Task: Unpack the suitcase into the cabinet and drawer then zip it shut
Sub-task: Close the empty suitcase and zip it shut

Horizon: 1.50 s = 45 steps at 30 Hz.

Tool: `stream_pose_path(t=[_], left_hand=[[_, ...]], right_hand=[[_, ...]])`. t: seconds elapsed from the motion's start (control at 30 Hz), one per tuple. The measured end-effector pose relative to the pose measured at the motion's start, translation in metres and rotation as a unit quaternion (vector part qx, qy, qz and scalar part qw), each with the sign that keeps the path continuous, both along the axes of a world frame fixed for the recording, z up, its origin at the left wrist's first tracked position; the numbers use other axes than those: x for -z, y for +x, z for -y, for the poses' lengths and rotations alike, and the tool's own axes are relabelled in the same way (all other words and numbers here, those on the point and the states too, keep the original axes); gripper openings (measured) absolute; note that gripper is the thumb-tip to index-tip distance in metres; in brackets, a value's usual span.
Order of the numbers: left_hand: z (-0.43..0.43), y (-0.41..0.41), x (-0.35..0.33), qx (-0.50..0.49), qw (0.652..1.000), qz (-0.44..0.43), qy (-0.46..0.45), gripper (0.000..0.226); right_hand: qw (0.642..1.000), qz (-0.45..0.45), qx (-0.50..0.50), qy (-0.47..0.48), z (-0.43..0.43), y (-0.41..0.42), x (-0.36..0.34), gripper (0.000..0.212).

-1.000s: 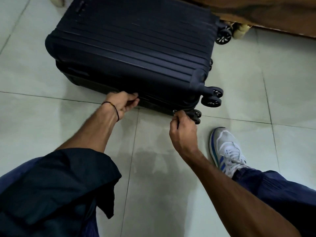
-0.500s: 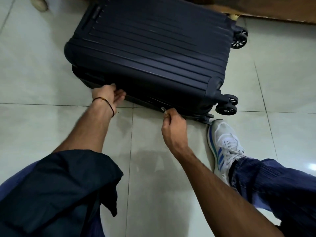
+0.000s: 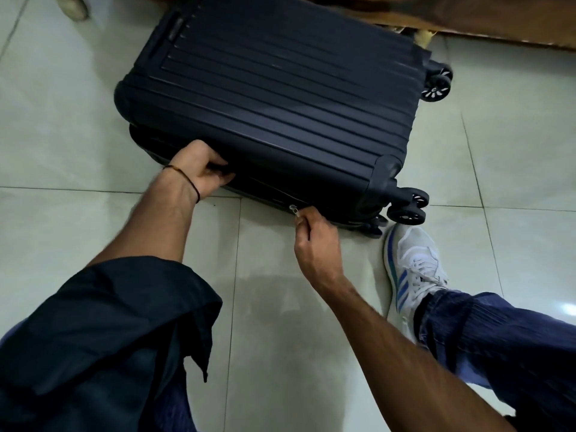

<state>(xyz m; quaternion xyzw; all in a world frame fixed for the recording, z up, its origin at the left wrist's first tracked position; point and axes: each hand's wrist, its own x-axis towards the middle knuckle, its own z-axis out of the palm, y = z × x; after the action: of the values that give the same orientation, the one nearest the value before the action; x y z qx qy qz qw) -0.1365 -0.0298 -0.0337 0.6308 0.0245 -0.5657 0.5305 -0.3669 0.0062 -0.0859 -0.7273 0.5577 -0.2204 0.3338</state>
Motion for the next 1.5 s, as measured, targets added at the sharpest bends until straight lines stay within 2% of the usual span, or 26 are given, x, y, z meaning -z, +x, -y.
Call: stream_pose_path(t=[0.2,0.33,0.43,0.63,0.87,1.0,1.1,1.2,1.3,1.37,1.43,1.5], left_hand=[[-0.016,0.01,0.007,-0.091,0.989,-0.085,-0.077,0.011],[-0.019,0.009,-0.003,-0.066,0.984,-0.105,-0.127,0.007],[-0.019,0.004,-0.008,-0.074,0.98,-0.123,-0.135,0.005],[-0.051,-0.017,0.003,-0.183,0.967,-0.145,-0.1,0.003],[-0.086,-0.002,0.013,-0.254,0.953,-0.119,-0.115,0.006],[-0.085,-0.001,0.008,-0.277,0.946,-0.115,-0.127,0.007],[-0.085,-0.007,0.004,-0.25,0.957,-0.101,-0.11,0.005],[-0.093,-0.006,-0.003,-0.226,0.965,-0.108,-0.081,0.004],[-0.108,-0.004,-0.014,-0.258,0.954,-0.141,-0.053,0.01],[-0.123,-0.005,-0.014,-0.293,0.95,-0.105,-0.002,0.011],[-0.141,-0.002,-0.009,-0.369,0.926,-0.043,0.065,0.018],[-0.159,0.013,-0.007,-0.456,0.883,0.021,0.11,0.018]], right_hand=[[0.999,0.011,0.008,-0.035,0.016,0.001,-0.007,0.014],[0.997,0.044,0.039,-0.057,0.061,-0.003,-0.023,0.021],[0.999,0.012,-0.011,-0.031,0.101,-0.015,-0.036,0.019],[0.982,-0.108,-0.153,0.017,0.147,0.007,-0.04,0.021],[0.966,-0.151,-0.207,-0.025,0.127,0.074,-0.048,0.022],[0.962,-0.126,-0.237,-0.041,0.082,0.093,-0.04,0.02],[0.956,-0.125,-0.259,-0.063,0.059,0.106,-0.037,0.016],[0.958,-0.114,-0.259,-0.043,0.047,0.11,-0.035,0.015],[0.965,-0.105,-0.239,-0.016,0.043,0.109,-0.028,0.019],[0.972,-0.089,-0.219,0.01,0.042,0.11,-0.027,0.022],[0.976,-0.077,-0.203,0.026,0.041,0.111,-0.027,0.024],[0.978,-0.072,-0.192,0.03,0.039,0.114,-0.028,0.027]])
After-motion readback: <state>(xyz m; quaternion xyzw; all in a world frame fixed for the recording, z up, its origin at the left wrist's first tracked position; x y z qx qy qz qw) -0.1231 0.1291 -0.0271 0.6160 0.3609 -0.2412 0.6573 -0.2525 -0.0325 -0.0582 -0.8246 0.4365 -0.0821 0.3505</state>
